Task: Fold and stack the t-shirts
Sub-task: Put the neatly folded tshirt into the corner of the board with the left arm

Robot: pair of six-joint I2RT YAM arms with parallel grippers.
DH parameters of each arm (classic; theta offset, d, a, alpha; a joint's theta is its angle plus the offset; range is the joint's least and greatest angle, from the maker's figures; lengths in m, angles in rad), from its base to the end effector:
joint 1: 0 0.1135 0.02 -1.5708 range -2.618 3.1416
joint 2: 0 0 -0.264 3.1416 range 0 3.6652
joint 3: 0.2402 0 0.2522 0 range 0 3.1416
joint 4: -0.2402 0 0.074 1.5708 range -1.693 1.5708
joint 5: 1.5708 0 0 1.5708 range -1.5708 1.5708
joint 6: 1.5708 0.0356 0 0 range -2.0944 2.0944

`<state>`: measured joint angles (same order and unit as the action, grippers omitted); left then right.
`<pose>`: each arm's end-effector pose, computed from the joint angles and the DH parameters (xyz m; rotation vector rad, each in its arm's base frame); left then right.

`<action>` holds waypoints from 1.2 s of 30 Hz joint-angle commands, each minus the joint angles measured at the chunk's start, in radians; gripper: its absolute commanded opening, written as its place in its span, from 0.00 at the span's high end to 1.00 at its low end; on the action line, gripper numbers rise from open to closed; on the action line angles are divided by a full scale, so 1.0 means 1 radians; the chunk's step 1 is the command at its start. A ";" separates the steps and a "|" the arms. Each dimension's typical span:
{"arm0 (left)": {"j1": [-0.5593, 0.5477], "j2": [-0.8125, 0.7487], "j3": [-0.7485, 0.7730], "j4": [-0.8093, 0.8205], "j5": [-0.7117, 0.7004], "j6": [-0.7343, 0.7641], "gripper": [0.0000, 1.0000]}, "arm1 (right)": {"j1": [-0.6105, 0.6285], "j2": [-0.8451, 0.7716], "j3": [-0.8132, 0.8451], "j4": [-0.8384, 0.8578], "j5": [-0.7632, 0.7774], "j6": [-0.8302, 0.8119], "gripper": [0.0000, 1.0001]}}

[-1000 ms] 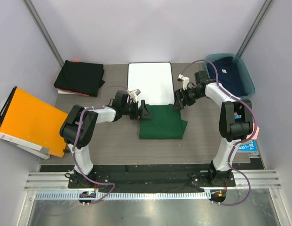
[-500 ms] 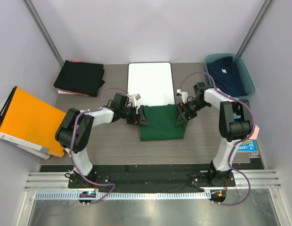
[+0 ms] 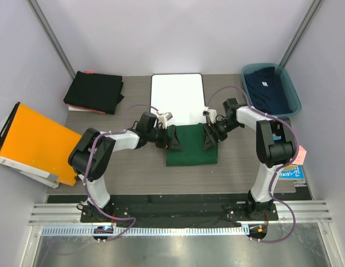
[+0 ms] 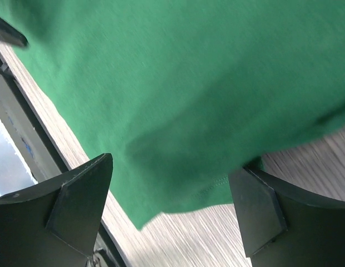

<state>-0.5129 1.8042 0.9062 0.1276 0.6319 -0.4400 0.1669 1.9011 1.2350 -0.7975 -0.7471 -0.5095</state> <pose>0.2984 -0.1922 0.1446 0.4279 2.4359 -1.1870 0.3372 0.0813 0.1595 -0.9601 2.5567 1.0295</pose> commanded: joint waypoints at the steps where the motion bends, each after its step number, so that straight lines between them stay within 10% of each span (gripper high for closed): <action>1: -0.039 0.061 -0.024 -0.013 -0.077 -0.020 0.15 | 0.039 0.006 -0.006 0.081 -0.032 0.037 0.11; 2: -0.048 0.064 -0.023 -0.011 -0.080 -0.022 0.17 | 0.043 0.001 -0.005 0.084 -0.032 0.040 0.11; 8: -0.082 0.078 -0.010 0.003 -0.110 -0.034 1.00 | 0.045 -0.023 -0.005 0.087 -0.017 0.045 0.11; 14: -0.095 0.078 0.074 -0.081 -0.194 0.000 1.00 | 0.045 -0.079 -0.023 0.063 0.008 0.025 0.11; 23: -0.044 0.069 0.554 -0.720 -0.432 0.433 1.00 | 0.042 -0.223 -0.009 -0.092 0.123 -0.171 0.06; 36: 0.146 0.175 0.881 -0.879 -0.623 0.863 1.00 | -0.072 -0.352 0.106 -0.167 0.215 -0.277 0.03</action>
<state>-0.4057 1.9591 1.7157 -0.6964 0.0856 0.2443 0.1154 1.6268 1.2819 -0.9352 -0.5621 -0.7441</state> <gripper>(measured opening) 0.058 0.964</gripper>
